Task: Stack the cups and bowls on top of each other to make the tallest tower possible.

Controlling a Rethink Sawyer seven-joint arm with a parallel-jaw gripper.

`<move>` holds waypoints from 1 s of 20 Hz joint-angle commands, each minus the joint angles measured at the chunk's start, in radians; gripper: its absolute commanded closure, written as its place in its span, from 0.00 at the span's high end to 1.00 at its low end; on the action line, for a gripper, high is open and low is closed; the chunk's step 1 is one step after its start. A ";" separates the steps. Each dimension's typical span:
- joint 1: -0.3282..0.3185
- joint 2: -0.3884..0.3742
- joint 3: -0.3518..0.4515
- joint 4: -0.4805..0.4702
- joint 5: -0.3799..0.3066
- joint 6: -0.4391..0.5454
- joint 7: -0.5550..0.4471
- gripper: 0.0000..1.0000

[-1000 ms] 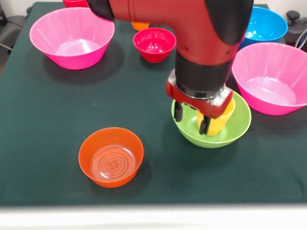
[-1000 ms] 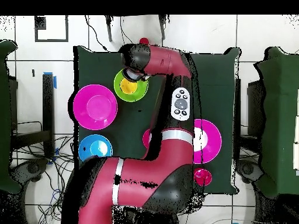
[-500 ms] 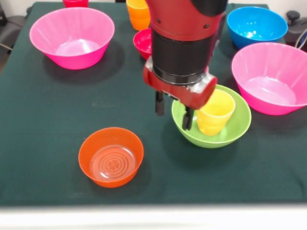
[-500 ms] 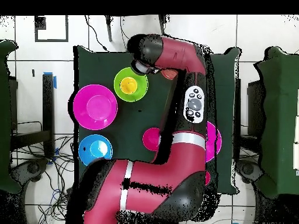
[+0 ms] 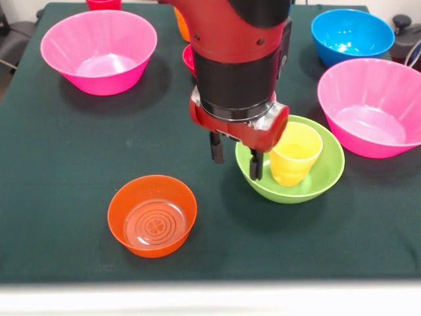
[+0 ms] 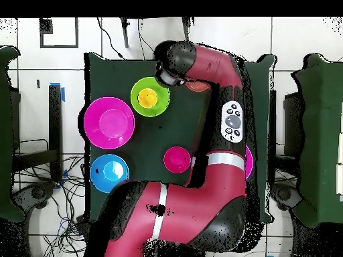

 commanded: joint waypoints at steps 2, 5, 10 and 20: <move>-0.025 -0.014 0.204 0.191 -0.072 -0.055 -0.428 1.00; -0.033 -0.017 0.227 0.195 -0.083 -0.056 -0.480 1.00; -0.062 -0.031 0.295 0.218 -0.094 -0.040 -0.629 1.00; -0.046 0.053 0.263 0.070 -0.195 0.021 -0.652 1.00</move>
